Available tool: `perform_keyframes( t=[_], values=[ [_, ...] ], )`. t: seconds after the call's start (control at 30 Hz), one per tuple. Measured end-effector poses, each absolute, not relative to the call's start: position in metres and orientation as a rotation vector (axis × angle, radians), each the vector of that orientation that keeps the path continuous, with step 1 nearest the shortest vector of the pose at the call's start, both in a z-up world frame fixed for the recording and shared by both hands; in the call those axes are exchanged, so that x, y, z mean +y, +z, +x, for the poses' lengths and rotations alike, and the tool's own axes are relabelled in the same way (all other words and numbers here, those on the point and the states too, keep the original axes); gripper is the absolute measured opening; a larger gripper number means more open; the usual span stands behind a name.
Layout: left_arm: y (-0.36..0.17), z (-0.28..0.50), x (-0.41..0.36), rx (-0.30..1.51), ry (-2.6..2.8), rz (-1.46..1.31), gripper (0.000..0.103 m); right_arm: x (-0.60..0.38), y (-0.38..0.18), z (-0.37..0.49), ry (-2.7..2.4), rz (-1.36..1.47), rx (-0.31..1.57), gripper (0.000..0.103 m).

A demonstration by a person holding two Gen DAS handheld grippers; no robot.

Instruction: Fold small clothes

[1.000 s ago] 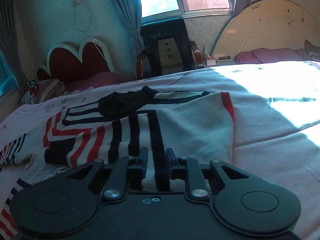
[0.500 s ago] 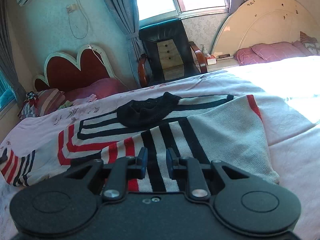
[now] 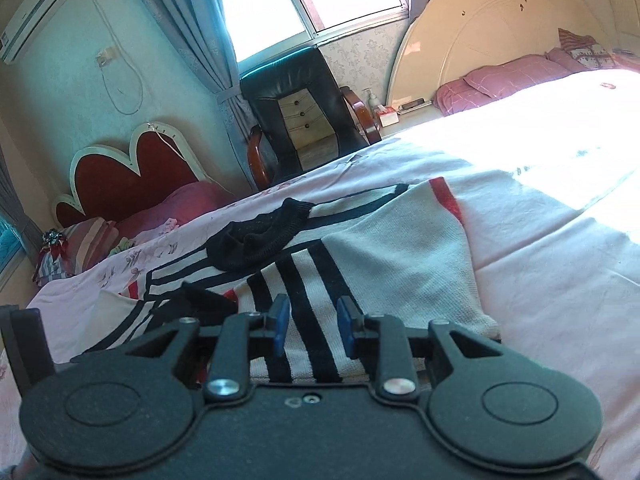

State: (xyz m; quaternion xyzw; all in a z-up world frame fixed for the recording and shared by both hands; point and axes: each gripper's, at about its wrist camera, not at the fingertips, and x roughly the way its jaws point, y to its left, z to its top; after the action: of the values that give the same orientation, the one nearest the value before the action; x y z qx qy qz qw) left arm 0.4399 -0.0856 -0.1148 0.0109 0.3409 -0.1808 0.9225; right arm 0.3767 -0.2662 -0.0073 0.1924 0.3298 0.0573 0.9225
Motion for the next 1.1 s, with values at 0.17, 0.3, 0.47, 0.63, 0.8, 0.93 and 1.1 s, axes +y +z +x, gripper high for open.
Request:
perform_keyframes(
  t=[0.17, 0.3, 0.47, 0.63, 0.8, 0.93, 1.1],
  values=[
    [-0.096, 0.375, -0.059, 0.639, -0.411, -0.027, 0.077, -0.268, -0.014, 0.376, 0.140, 0.421, 0.679, 0.044],
    [-0.095, 0.337, 0.014, 0.632, -0.296, -0.106, 0.068, -0.255, -0.022, 0.384, 0.207, 0.441, 0.702, 0.044],
    [-0.122, 0.331, 0.090, 0.667, -0.086, -0.097, 0.068, -0.239, -0.043, 0.405, 0.241, 0.477, 0.763, 0.044],
    [-0.144, 0.368, 0.109, 0.669, -0.040, -0.062, 0.068, -0.225, -0.064, 0.427, 0.249, 0.535, 0.821, 0.037],
    [-0.148, 0.388, 0.109, 0.656, -0.052, -0.060, 0.065, -0.205, -0.048, 0.432, 0.250, 0.365, 0.781, 0.006],
    [-0.144, 0.393, 0.109, 0.636, -0.082, -0.074, 0.042, -0.215, -0.006, 0.412, 0.192, 0.262, 0.620, 0.006],
    [-0.148, 0.397, 0.105, 0.656, -0.116, -0.071, 0.028, -0.253, -0.014, 0.413, 0.073, 0.210, 0.662, 0.006]
  ],
)
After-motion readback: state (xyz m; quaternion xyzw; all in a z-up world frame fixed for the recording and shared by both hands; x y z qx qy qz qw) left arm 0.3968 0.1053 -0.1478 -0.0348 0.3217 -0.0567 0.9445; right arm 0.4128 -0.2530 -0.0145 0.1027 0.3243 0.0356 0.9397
